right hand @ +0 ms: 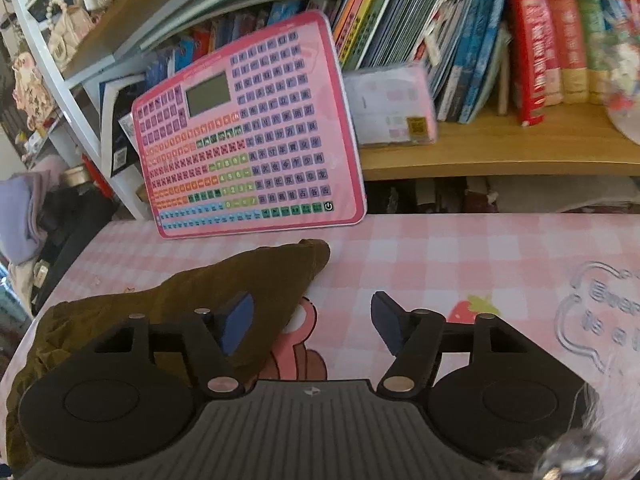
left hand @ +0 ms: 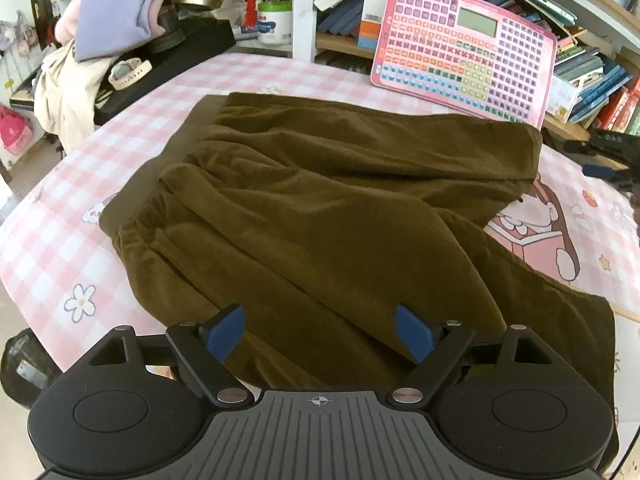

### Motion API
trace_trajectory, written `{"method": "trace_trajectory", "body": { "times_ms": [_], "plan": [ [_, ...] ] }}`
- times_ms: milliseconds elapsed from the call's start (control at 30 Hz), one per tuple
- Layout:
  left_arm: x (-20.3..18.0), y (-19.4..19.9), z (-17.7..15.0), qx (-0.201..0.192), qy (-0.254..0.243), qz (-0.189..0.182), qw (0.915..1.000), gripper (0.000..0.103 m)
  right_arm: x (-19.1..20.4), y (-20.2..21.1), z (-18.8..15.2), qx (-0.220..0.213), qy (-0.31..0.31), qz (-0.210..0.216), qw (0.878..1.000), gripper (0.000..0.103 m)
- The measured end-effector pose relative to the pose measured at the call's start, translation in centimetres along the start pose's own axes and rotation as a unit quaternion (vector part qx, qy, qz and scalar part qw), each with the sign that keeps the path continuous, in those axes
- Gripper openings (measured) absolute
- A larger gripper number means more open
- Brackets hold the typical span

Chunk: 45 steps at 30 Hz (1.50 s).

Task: Fold clothes
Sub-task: 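Grasp the trouser leg end with the right gripper and lift it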

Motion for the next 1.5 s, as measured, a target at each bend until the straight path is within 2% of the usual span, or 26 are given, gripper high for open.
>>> {"method": "trace_trajectory", "body": {
  "times_ms": [133, 333, 367, 400, 433, 467, 533, 567, 700, 767, 833, 867, 900, 933, 967, 1000, 1033, 1133, 1167, 1233, 1300, 1333, 1400, 1500],
  "plan": [
    [0.3, 0.0, -0.3, 0.006, 0.003, 0.009, 0.9999, 0.086, -0.2, -2.5, 0.5, 0.008, -0.013, 0.011, 1.000, 0.064],
    [1.3, 0.4, -0.2, 0.004, 0.013, 0.025, 0.9996, 0.086, 0.5, -6.7, 0.6, 0.039, -0.075, 0.027, 0.996, 0.062],
    [1.4, 0.4, -0.1, 0.004, 0.015, 0.026, 0.9995, 0.086, 0.7, -7.2, 0.4, 0.045, -0.082, 0.030, 0.995, 0.056],
    [1.5, 0.4, -0.1, 0.004, 0.016, 0.027, 0.9995, 0.086, 0.9, -7.3, 0.2, 0.048, -0.090, 0.034, 0.994, 0.038],
    [1.6, 0.3, -0.1, 0.003, 0.017, 0.026, 0.9995, 0.086, 1.1, -7.2, 0.2, 0.049, -0.100, 0.039, 0.993, 0.028],
    [1.6, 0.3, 0.0, 0.002, 0.018, 0.026, 0.9995, 0.086, 1.3, -7.1, 0.2, 0.049, -0.110, 0.043, 0.992, 0.005],
    [1.7, 0.3, 0.0, 0.001, 0.020, 0.022, 0.9996, 0.086, 1.7, -6.3, 0.4, 0.041, -0.133, 0.055, 0.989, 0.004],
    [1.7, 0.2, 0.0, 0.000, 0.020, 0.020, 0.9996, 0.086, 2.2, -4.6, 1.0, 0.022, -0.151, 0.072, 0.986, 0.003],
    [2.2, -0.1, -0.2, 0.004, 0.031, 0.017, 0.9994, 0.086, 4.7, 4.3, 3.2, -0.064, -0.215, 0.154, 0.962, 0.003],
    [2.5, -0.2, -0.2, 0.005, 0.037, 0.016, 0.9992, 0.086, 6.4, 8.0, 3.8, -0.099, -0.240, 0.192, 0.947, 0.004],
    [2.5, -0.3, -0.1, 0.006, 0.040, 0.013, 0.9991, 0.086, 8.1, 9.2, 4.6, -0.119, -0.248, 0.217, 0.937, 0.005],
    [2.4, -0.3, 0.0, 0.005, 0.037, 0.010, 0.9992, 0.086, 8.9, 9.1, 5.2, -0.127, -0.238, 0.217, 0.938, 0.011],
    [2.2, -0.3, 0.1, 0.005, 0.034, 0.006, 0.9994, 0.086, 9.7, 8.1, 6.0, -0.131, -0.213, 0.210, 0.945, 0.038],
    [2.0, -0.2, 0.2, 0.003, 0.030, 0.003, 0.9995, 0.086, 10.2, 6.7, 6.6, -0.133, -0.184, 0.204, 0.952, 0.056],
    [1.8, 0.0, 0.2, 0.001, 0.025, 0.000, 0.9997, 0.086, 10.5, 5.3, 7.2, -0.131, -0.158, 0.195, 0.959, 0.065],
    [1.7, 0.1, 0.2, -0.001, 0.020, -0.003, 0.9998, 0.086, 10.3, 3.9, 7.5, -0.126, -0.138, 0.177, 0.966, 0.059],
    [1.6, 0.4, 0.2, -0.004, 0.015, -0.005, 0.9999, 0.086, 9.9, 2.8, 7.7, -0.119, -0.119, 0.152, 0.974, 0.059],
    [2.3, 0.7, -0.1, -0.006, 0.021, 0.000, 0.9998, 0.086, 6.9, 1.2, 6.4, -0.087, -0.074, 0.051, 0.992, 0.053],
    [2.7, 0.8, -0.2, -0.005, 0.028, 0.004, 0.9996, 0.086, 5.6, 1.1, 5.7, -0.076, -0.065, 0.018, 0.995, 0.053],
    [3.7, 0.7, -0.6, -0.001, 0.049, 0.015, 0.9987, 0.086, 2.9, 1.1, 3.6, -0.047, -0.054, -0.037, 0.997, 0.045],
    [4.4, 0.6, -0.8, 0.003, 0.068, 0.021, 0.9974, 0.086, 0.6, 1.3, 0.9, -0.004, -0.039, -0.085, 0.996, 0.040],
    [4.5, 0.5, -0.9, 0.005, 0.076, 0.022, 0.9968, 0.086, 0.1, 1.3, -0.3, 0.013, -0.030, -0.094, 0.995, 0.040],
    [4.3, 0.2, -0.9, 0.010, 0.079, 0.017, 0.9967, 0.086, 0.4, 1.2, -2.1, 0.035, -0.018, -0.083, 0.996, 0.040],
    [3.1, 0.1, -0.8, 0.010, 0.060, 0.005, 0.9981, 0.086, 2.1, 0.0, -3.5, 0.054, 0.021, -0.079, 0.995, 0.040]
  ]
}}
Point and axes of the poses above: each gripper's, at about its wrist camera, not at the fingertips, and y roughly against the way its jaws point, x to its left, z to its top, the point moved 5 cm from there along -y, roughly the way its jaws point, and after that the axes turned 10 degrees about -x, right-handed, at the moved point
